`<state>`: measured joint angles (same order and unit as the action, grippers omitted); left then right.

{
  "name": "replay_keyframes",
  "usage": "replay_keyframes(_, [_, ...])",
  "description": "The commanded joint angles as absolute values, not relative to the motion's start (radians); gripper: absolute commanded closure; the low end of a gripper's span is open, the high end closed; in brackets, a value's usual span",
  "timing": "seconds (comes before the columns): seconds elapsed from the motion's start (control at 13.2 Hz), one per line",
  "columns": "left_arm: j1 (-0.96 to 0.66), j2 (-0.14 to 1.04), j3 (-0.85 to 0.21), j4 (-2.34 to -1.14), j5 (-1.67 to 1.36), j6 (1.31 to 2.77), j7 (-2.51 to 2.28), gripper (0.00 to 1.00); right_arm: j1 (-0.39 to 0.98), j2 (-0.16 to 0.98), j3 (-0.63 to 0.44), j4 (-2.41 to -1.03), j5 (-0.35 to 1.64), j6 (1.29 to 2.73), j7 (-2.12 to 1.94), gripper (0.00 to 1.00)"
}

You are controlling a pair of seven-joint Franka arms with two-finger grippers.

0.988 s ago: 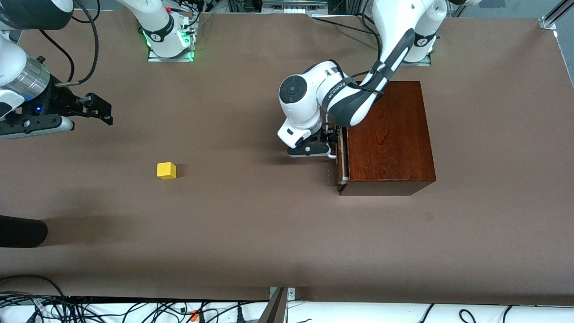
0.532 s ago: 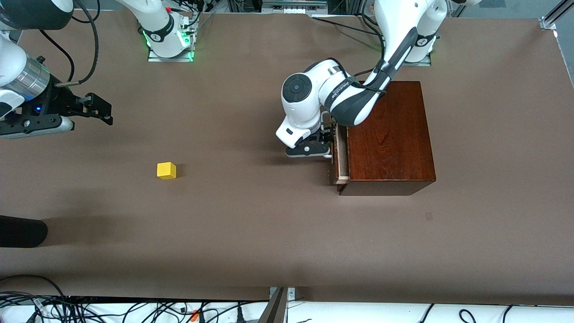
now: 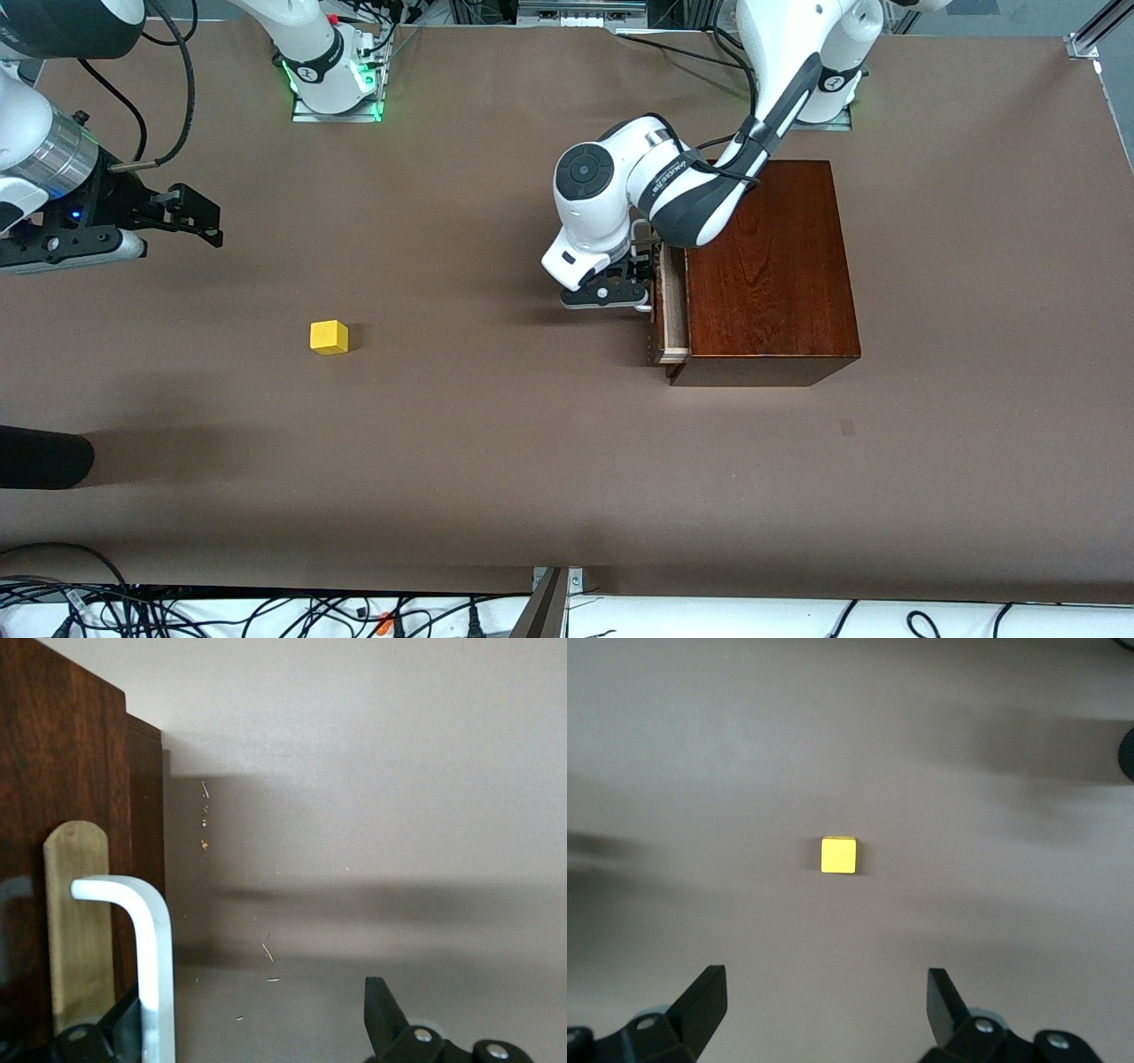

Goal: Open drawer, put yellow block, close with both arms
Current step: 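Grasp the drawer handle with the left gripper and pull outward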

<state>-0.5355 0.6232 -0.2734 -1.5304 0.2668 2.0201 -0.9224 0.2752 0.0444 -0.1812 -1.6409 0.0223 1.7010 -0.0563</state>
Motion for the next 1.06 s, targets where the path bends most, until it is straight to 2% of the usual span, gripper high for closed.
replay_keyframes(0.0, [-0.563, 0.707, -0.305, -1.509, 0.15, 2.163, -0.954, 0.0, 0.275, 0.055, -0.183, -1.614, 0.009, 1.683, -0.046, 0.0])
replay_keyframes(0.61, [-0.575, 0.732, -0.304, -1.491, 0.153, 2.161, -0.957, 0.0, 0.273, 0.055, -0.183, -1.614, 0.009, 1.683, -0.046, 0.0])
replay_keyframes(0.99, [-0.58, 0.753, -0.298, -1.431, 0.147, 2.161, -0.985, 0.0, 0.273, 0.055, -0.183, -1.614, 0.009, 1.683, -0.045, 0.0])
